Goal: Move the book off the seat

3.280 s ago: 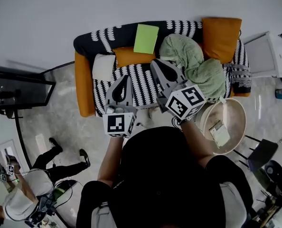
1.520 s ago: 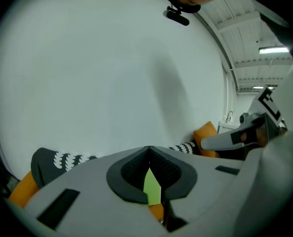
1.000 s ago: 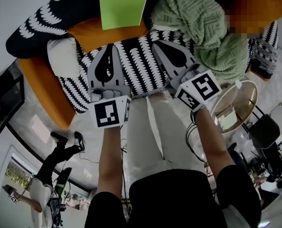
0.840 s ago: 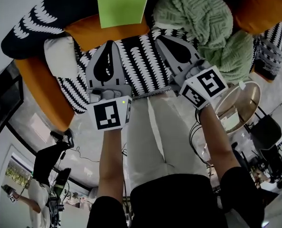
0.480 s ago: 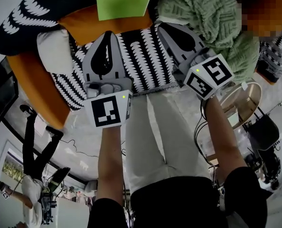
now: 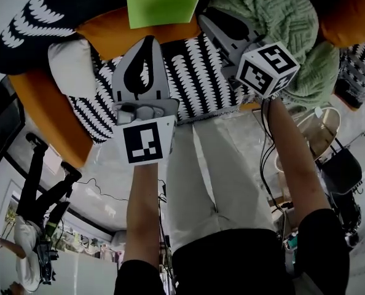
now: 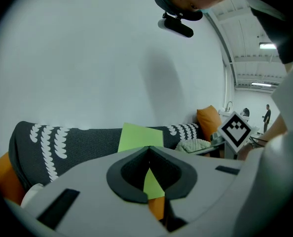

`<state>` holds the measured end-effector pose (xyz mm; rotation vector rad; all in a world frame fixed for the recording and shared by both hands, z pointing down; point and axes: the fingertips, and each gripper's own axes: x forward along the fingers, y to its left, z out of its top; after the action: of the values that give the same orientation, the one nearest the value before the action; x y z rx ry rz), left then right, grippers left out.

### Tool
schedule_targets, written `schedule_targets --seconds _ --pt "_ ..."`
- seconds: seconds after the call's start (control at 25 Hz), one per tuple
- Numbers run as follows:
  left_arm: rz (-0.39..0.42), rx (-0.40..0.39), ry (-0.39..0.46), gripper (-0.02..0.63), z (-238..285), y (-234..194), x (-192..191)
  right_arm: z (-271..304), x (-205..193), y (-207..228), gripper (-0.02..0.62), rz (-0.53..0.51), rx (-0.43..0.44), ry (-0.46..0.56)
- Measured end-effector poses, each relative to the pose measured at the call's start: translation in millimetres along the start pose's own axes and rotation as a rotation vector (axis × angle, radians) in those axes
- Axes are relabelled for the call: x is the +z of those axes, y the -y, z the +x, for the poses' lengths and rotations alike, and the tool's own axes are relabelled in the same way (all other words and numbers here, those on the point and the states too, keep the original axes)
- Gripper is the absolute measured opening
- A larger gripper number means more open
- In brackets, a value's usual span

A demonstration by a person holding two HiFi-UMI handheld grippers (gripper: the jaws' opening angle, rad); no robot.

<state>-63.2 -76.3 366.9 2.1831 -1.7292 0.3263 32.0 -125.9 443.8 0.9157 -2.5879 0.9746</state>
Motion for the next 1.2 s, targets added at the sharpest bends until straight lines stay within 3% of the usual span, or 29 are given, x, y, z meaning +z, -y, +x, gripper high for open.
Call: schedule_targets --seconds 0.24,0.4,0.6,0.8,1.2 --pt "-0.019 -0.003 -0.008 0.009 -4 -14 6 29 6 6 0.222 0.053 0.021 -0.001" --pt "-0.030 0.001 -0.003 0.011 20 -10 16 44 19 40 0.264 0.026 0.039 -0.017" --pt "-0.011 0.019 -0.022 0.009 59 -2 -6 71 9 93 0.278 0.026 0.103 -0.037" --pt "-0.039 0.017 -0.035 0.009 23 -10 -23 75 -2 67 0.278 0.008 0.111 -0.047" --pt "-0.063 0.018 -0.055 0.009 -4 -27 -40 97 -13 29 0.278 0.009 0.260 -0.091"
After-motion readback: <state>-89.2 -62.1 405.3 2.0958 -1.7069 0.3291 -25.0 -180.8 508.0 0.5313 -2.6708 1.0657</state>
